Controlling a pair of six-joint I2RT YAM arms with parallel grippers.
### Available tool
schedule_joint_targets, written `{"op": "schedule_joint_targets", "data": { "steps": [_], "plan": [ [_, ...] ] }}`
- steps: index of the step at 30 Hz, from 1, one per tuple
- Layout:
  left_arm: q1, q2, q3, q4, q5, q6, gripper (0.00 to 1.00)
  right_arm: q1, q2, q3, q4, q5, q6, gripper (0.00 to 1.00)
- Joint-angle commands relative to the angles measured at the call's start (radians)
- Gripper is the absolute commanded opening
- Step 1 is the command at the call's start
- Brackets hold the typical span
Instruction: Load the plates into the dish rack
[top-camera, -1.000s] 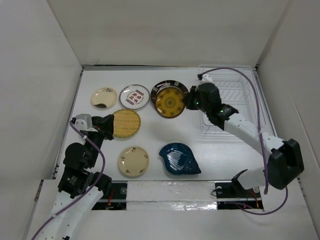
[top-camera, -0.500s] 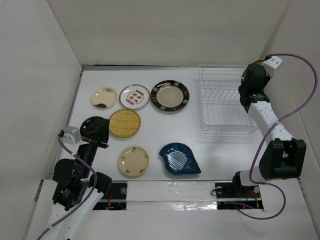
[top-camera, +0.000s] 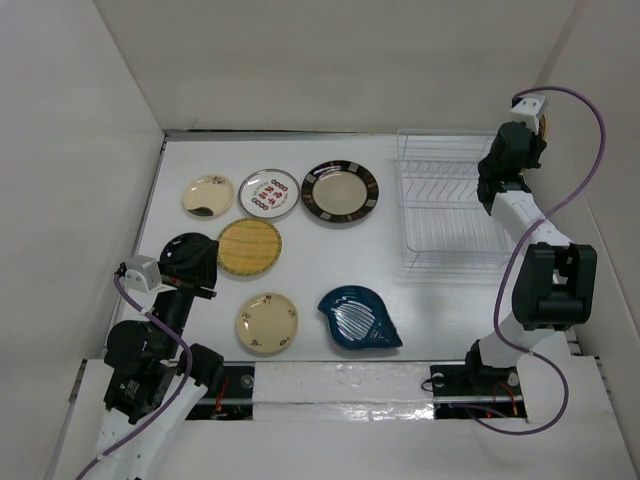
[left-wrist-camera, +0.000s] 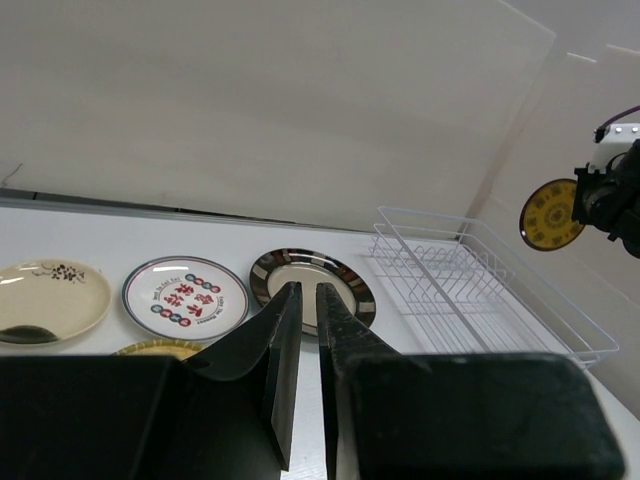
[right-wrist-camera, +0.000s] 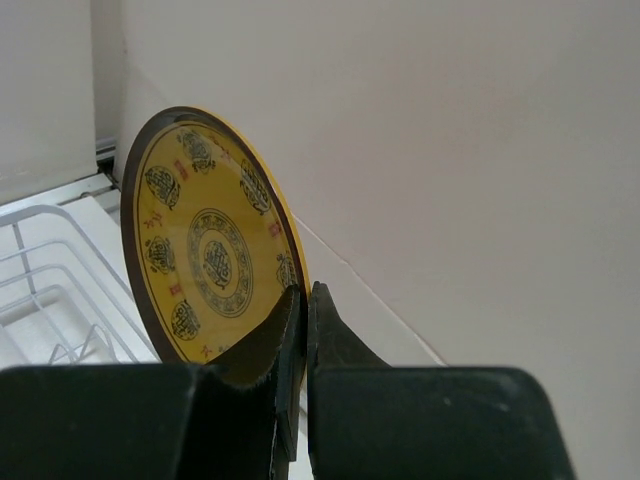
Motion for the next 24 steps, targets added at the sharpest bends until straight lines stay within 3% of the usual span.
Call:
{"op": "schedule_joint_targets", "data": {
  "steps": [1, 24],
  "plan": [
    [-0.006, 0.005, 0.013, 0.033, -0.002, -0.008, 0.09, -0.006, 0.015, 0.055, 0.090, -0.058, -0.030, 0.00],
    [-0.006, 0.030, 0.013, 0.036, -0.013, -0.006, 0.10, 0.072, 0.202, -0.017, 0.147, -0.067, -0.078, 0.02]
  ]
}}
